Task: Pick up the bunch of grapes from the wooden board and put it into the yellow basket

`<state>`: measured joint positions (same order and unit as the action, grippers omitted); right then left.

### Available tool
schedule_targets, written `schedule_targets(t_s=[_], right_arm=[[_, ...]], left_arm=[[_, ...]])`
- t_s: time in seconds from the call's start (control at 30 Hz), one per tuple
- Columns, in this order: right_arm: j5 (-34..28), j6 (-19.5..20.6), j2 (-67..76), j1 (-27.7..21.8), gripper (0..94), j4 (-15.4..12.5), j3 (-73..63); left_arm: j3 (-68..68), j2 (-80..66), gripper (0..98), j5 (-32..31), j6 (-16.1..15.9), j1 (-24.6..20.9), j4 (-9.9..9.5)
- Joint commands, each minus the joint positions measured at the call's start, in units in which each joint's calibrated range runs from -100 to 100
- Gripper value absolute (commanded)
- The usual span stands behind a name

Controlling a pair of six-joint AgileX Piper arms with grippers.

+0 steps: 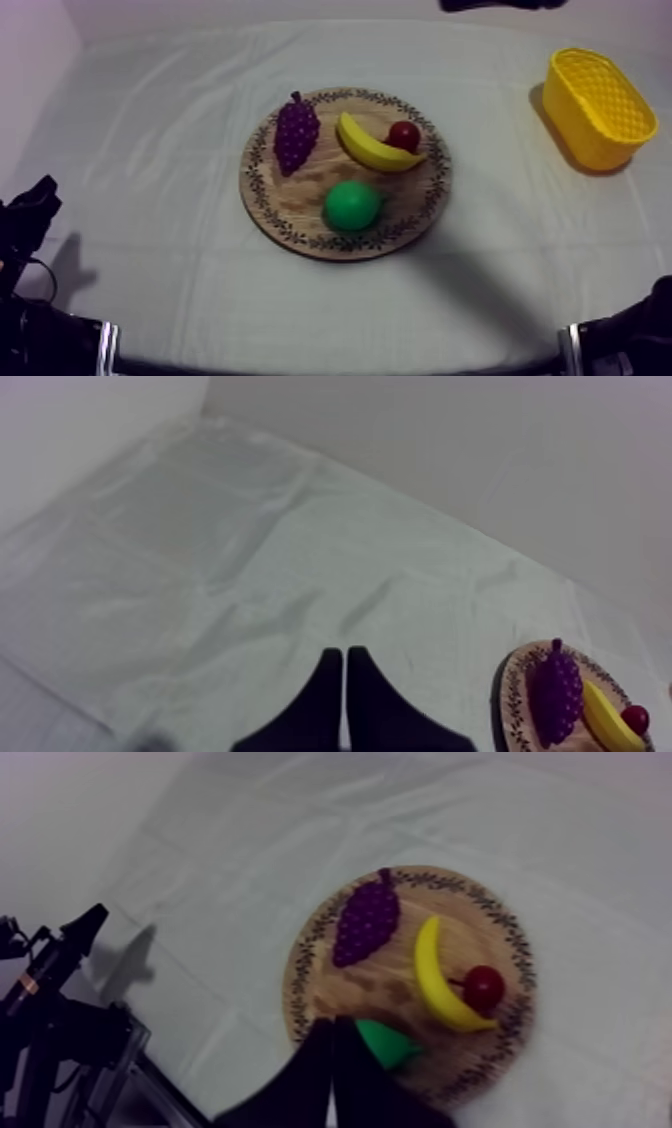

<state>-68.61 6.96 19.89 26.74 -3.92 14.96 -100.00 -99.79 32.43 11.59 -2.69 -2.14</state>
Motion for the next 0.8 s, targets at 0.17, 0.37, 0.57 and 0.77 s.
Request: schedule_targets(t_s=[0.17,0.37,0.57,0.77], right_arm=[[-0.92,4.89,-11.29,4.09,0.3,2.20,-8.25],[-2.68,7.68,-20.92,4.70,0.3,3.64,-15.31],[-6.58,9.75,-31.49,4.42,0.5,5.25,-24.76],[-8.55,10.39,-38.70,3.35,0.8,4.92,-31.21]], left_arm=[[0.00,0.05,0.1,-0.01,0.01,-0.03,0.02],[0.00,0.05,0.1,-0.01,0.01,-0.03,0.02],[0.00,0.05,0.1,-0.01,0.01,-0.03,0.02],[0.00,0.05,0.1,-0.01,0.01,-0.03,0.02]])
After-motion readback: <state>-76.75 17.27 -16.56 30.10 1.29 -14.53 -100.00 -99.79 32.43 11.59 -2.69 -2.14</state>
